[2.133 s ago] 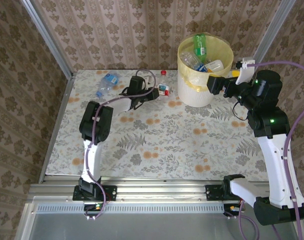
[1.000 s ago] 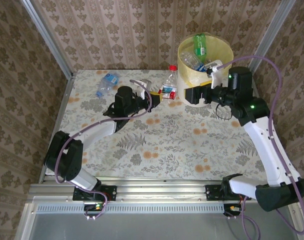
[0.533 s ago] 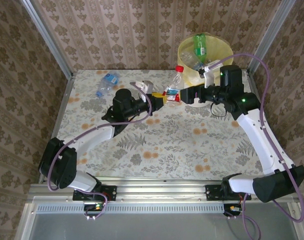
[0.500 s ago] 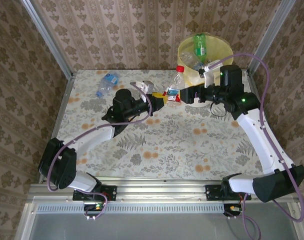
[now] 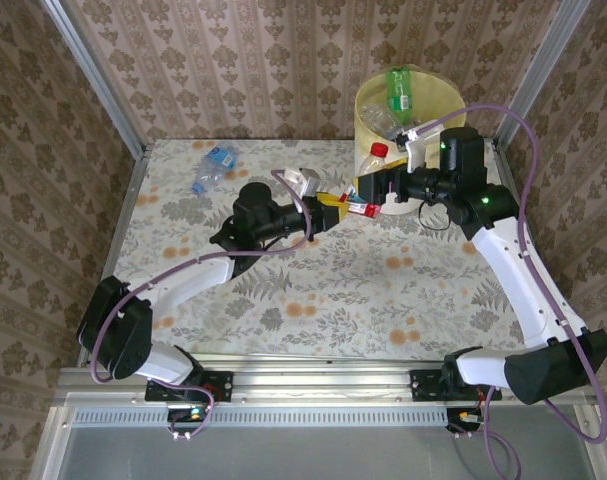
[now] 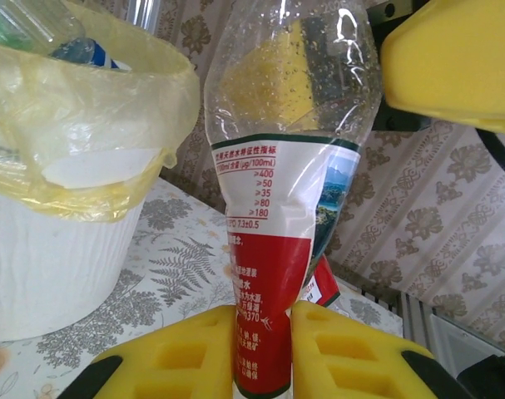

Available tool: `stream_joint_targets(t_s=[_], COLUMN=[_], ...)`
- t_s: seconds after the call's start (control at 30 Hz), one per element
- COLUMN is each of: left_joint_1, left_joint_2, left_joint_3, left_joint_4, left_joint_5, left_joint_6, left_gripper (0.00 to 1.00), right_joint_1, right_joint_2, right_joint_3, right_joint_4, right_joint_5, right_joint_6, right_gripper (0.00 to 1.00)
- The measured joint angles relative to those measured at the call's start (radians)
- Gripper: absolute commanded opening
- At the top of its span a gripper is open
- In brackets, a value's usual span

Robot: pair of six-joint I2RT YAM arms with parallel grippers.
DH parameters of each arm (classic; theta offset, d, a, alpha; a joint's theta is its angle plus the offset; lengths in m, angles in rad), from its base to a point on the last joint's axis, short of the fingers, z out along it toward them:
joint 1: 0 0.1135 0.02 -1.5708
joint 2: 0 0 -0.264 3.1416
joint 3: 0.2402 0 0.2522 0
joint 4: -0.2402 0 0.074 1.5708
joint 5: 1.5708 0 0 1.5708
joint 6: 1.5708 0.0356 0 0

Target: Throw the plastic bottles in the bin

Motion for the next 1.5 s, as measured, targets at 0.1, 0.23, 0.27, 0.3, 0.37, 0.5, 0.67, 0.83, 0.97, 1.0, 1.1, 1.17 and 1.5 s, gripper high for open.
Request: stream_joint_targets(t_s=[0.1, 0.23, 0.27, 0.3, 0.37, 0.5, 0.67, 0.83, 0.97, 1.0, 1.1, 1.17, 1.5], left_joint_1=[-0.002, -0.002, -0.002, -0.002, -0.002, -0.002, 0.000, 0.014, 0.027, 0.027, 0.029, 0.029, 0.056], left_joint_2=[0.000, 0.004, 0.008, 0.012, 0.018, 0.019, 0.021, 0.015, -0.014, -0.025, -0.075, -0.109, -0.204], left_joint_3=[0.014, 0.026, 0.030, 0.033, 0.035, 0.035, 0.035, 0.019, -0.014, -0.020, -0.032, -0.034, -0.078], left_joint_4=[0.001, 0.003, 0.004, 0.005, 0.007, 0.008, 0.026, 0.038, 0.015, 0.008, -0.039, -0.068, -0.166], left_joint_5=[0.010, 0.016, 0.019, 0.020, 0.021, 0.021, 0.015, -0.007, -0.046, -0.057, -0.099, -0.129, -0.255], left_joint_6=[0.000, 0.000, 0.000, 0.000, 0.000, -0.001, -0.014, -0.021, -0.002, 0.003, 0.040, 0.066, 0.134], left_gripper=[0.21, 0.22, 0.22, 0.22, 0.24, 0.46, 0.86, 1.00, 1.00, 1.00, 1.00, 1.00, 1.00], right_joint_1=[0.001, 0.003, 0.003, 0.003, 0.003, 0.003, 0.003, 0.003, 0.003, 0.003, 0.003, 0.003, 0.003], right_joint_2=[0.000, 0.000, 0.000, 0.000, 0.000, -0.002, -0.015, -0.045, -0.084, -0.098, -0.155, -0.198, -0.304], right_joint_3=[-0.008, -0.015, -0.016, -0.017, -0.018, -0.019, -0.019, -0.019, -0.019, -0.021, -0.043, -0.064, -0.126], right_joint_4=[0.014, 0.018, 0.019, 0.019, 0.019, 0.019, 0.019, 0.019, 0.026, 0.036, 0.084, 0.125, 0.384], right_joint_5=[-0.008, -0.023, -0.024, -0.026, -0.027, -0.029, -0.030, -0.006, 0.063, 0.086, 0.161, 0.212, 0.444], right_joint_6=[0.000, 0.008, 0.011, 0.011, 0.012, 0.016, 0.019, 0.018, 0.018, 0.018, 0.014, 0.007, -0.089], right_gripper=[0.86, 0.75, 0.72, 0.70, 0.61, 0.55, 0.53, 0.53, 0.53, 0.54, 0.54, 0.54, 0.53])
